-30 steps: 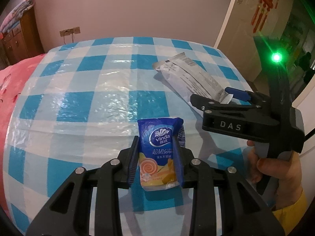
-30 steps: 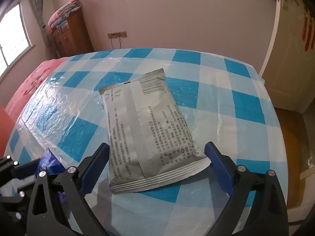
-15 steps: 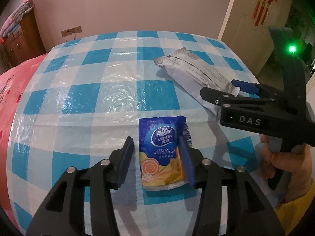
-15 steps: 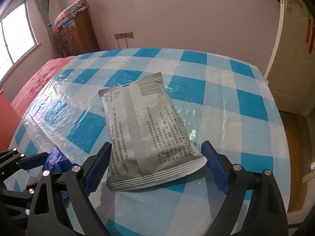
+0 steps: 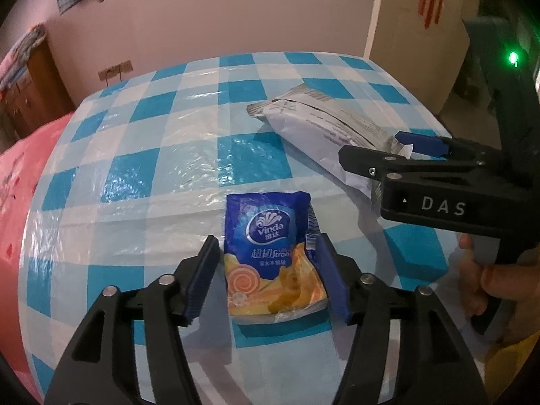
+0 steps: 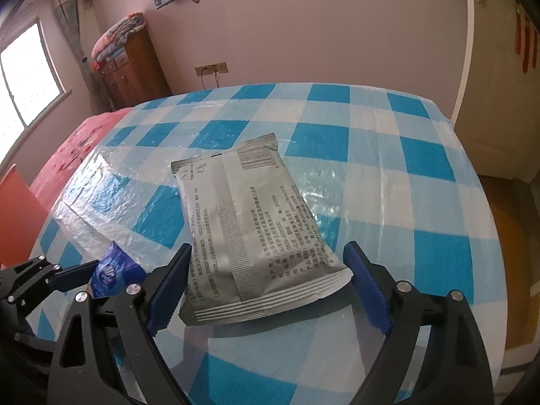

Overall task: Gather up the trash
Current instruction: 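Lower the right tool around the white printed bag and close on it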

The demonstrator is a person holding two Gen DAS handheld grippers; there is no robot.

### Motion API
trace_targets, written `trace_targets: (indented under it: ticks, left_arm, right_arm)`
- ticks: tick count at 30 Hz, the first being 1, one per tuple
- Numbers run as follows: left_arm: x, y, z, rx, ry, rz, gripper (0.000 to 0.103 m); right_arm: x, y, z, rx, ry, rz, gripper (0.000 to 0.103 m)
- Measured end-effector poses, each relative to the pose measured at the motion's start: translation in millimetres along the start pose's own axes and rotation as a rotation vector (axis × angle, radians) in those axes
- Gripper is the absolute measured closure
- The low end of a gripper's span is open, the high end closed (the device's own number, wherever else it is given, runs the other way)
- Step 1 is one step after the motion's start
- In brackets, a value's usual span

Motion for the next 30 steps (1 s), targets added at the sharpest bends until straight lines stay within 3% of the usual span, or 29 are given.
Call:
trace_targets:
  ticks: [4,11,14,30]
  left_arm:
    - [-1,-2,2,-0.011,-0.013,0.012,0.042]
    - [1,-5,0,-0.031,-0.027,0.011,0.053]
    - [3,-5,-3,-0.015,-0.027,0.005,0.065]
    - [25,40,-22,0.054,-0.032,-0.109,0.07]
  right_arm:
    - [6,-2,-5,-0.01,-0.004,0.038,0.016]
    - [12,-6,-16,-0.047,-0.014,0.123,0.016]
    - [15,-3,-20,-0.045,-0.014,0.127,0.016]
    - [53,28,-44,0.048,0.03,0.057,0.016]
Point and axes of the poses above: each gripper's, at about its wrist camera, not at the fingertips, and z roughly the way its jaws point, y to its left, x to its underside, the point moved 1 cm from there along z, roughly the way its jaws point, and after that the axes turned 1 degree about -x, right-handed, at the moved point
